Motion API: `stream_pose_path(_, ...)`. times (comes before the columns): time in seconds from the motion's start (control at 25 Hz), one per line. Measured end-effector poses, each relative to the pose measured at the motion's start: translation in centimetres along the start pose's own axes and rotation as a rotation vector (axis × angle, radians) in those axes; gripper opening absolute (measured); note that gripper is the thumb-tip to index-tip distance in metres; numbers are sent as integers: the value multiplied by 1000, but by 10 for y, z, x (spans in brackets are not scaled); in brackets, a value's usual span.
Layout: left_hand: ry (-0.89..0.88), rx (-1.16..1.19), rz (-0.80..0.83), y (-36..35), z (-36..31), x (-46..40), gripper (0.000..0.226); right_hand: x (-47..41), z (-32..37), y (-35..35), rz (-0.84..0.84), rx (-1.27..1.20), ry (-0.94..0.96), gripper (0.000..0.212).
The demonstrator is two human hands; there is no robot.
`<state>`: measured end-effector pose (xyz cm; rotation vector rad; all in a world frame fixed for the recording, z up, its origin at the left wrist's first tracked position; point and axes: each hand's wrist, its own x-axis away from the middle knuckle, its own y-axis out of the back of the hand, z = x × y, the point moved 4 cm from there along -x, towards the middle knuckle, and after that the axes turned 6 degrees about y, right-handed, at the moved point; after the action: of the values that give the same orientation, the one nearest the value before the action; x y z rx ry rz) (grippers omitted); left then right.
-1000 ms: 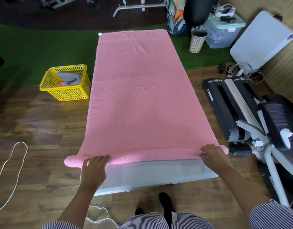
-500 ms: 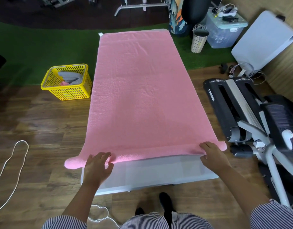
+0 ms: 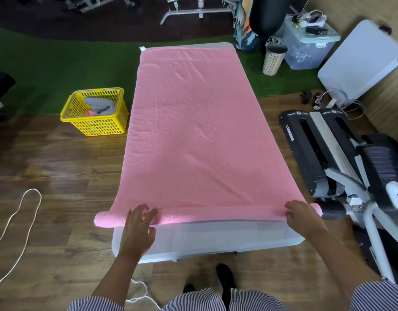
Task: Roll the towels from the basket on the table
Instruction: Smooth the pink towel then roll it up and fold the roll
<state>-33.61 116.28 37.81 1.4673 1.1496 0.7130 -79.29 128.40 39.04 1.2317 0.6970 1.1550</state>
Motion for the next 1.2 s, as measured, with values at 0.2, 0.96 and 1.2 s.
stream_pose_path(0.2, 168, -72, -116, 23, 36, 7, 44, 1, 4, -3, 10, -18, 3, 22)
stream_pose_path(0.96, 80, -98, -120, 33, 38, 6, 38, 14, 7, 0, -142, 23, 120, 30)
stream_pose_path(1.2, 92, -89, -170, 38, 43, 6, 35, 10, 11, 2, -158, 53, 164, 24)
